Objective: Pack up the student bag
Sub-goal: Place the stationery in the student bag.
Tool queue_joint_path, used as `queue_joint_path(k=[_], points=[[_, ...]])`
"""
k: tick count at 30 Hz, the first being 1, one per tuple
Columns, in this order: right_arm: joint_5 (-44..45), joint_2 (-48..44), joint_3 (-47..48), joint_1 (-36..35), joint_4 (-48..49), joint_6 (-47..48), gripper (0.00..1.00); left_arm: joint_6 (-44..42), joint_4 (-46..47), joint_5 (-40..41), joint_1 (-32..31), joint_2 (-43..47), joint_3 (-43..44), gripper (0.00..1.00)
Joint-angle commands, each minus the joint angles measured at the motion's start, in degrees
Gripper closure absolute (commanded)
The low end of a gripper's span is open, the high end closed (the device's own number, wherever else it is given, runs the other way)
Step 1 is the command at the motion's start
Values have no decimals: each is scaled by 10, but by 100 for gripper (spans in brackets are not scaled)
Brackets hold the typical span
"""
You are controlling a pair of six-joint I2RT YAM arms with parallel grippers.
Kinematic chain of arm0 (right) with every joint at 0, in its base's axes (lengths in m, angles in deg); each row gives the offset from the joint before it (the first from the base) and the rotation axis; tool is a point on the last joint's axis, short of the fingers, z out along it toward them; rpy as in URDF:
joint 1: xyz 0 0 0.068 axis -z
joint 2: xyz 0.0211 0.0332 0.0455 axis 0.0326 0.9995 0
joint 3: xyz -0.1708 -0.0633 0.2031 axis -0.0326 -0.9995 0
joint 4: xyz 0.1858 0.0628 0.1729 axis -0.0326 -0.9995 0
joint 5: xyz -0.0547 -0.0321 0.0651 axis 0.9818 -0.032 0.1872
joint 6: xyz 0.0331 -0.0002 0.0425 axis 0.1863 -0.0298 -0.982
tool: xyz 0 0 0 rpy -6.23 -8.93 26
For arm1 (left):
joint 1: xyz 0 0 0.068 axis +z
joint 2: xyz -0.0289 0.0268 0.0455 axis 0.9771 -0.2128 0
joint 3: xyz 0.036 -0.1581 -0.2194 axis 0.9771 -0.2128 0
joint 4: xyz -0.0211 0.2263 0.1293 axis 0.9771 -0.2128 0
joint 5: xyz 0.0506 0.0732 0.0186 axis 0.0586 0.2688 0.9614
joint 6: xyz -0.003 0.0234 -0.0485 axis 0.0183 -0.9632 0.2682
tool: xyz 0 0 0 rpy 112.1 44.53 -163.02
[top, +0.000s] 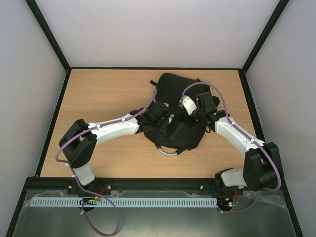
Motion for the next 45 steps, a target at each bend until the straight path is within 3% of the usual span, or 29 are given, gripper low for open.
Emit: queue_joint_path(k=[1,9,13,17,23,25,28,29,30,31,32,37,45], points=[[-30,-1,0,-3,-28,-1,99,-8,31,10,3,-34,35,74],[-28,-3,0,-3,-28,-1,99,9,82,29,23,-113,103,77],[-28,-5,1,-3,-29,-2,99,43,106,69,25,-116,96,77],[-29,-4,0,-3,-28,-1,99,51,128,24,18,-84,54,74],[-35,5,2,-3,-31,1,98,35,89,2,4,16,-18,64],[-36,3,4,-3,-32,-1,92,27,82,-3,3,59,-50,63],[-31,-5,15,-3,-41,-4,75,20,66,-1,11,108,-101,53],[-27,-11,19,-3,-43,-5,63,21,56,-2,18,113,-110,49],[-25,-18,22,-3,-43,-5,42,23,48,-3,29,113,-117,45],[-25,-24,24,-3,-41,-3,7,24,43,-5,40,112,-126,42],[-26,-27,29,-4,-42,-1,0,26,42,-11,50,112,-136,39],[15,14,76,-8,-66,-5,0,40,91,-85,99,123,-194,32],[110,83,122,-73,-81,52,0,63,185,-200,140,124,-253,35]])
